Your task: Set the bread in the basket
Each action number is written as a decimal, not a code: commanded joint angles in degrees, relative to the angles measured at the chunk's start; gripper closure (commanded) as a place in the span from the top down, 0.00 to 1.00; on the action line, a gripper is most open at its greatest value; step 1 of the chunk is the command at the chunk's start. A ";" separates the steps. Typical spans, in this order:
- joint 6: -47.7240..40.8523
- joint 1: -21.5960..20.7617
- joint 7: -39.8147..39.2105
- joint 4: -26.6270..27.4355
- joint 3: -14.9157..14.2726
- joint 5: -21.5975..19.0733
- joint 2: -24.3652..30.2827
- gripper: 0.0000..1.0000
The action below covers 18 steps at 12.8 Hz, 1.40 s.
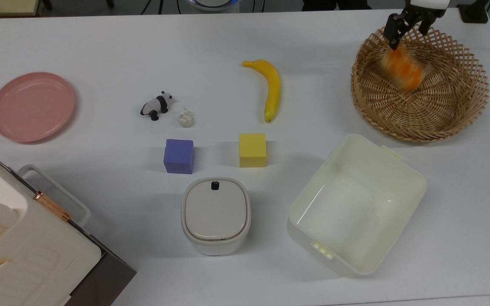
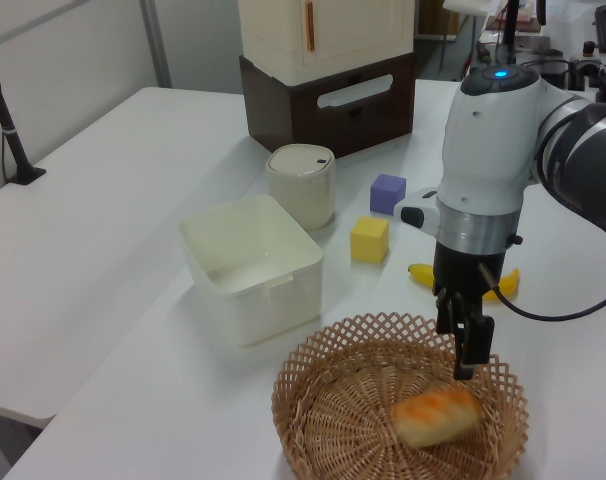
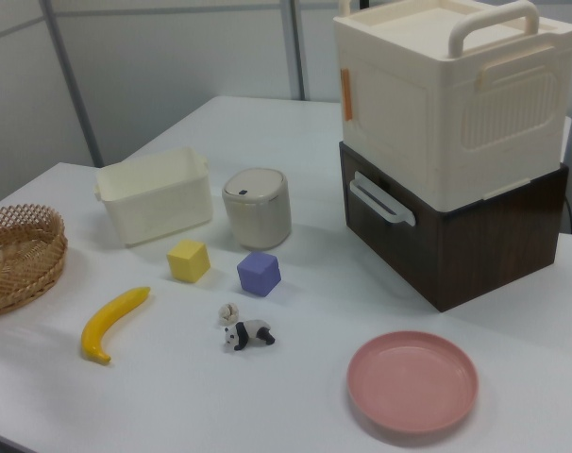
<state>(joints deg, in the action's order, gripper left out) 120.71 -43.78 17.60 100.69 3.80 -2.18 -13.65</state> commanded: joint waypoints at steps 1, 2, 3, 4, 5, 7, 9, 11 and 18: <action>-1.17 -0.43 -2.21 -1.02 -0.90 -0.46 -0.06 1.00; -1.78 0.09 -3.35 -1.11 -1.07 -0.37 0.11 1.00; -3.10 0.88 -4.32 -1.37 -1.68 -0.19 0.55 1.00; -5.28 4.02 -5.12 -3.46 -1.95 0.07 0.64 1.00; -8.61 7.71 -6.52 -5.75 -1.86 0.07 0.64 1.00; -12.24 15.00 -7.67 -8.22 -2.12 0.25 1.60 1.00; -14.78 22.82 -9.16 -8.50 -2.13 0.69 3.70 1.00; -19.35 28.19 -11.79 -8.50 -2.13 0.95 5.38 1.00; -32.10 40.44 -18.04 -8.41 -1.95 9.95 11.36 1.00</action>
<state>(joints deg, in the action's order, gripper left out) 92.02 -4.31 0.29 91.64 1.16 1.02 -4.32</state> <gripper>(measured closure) 0.000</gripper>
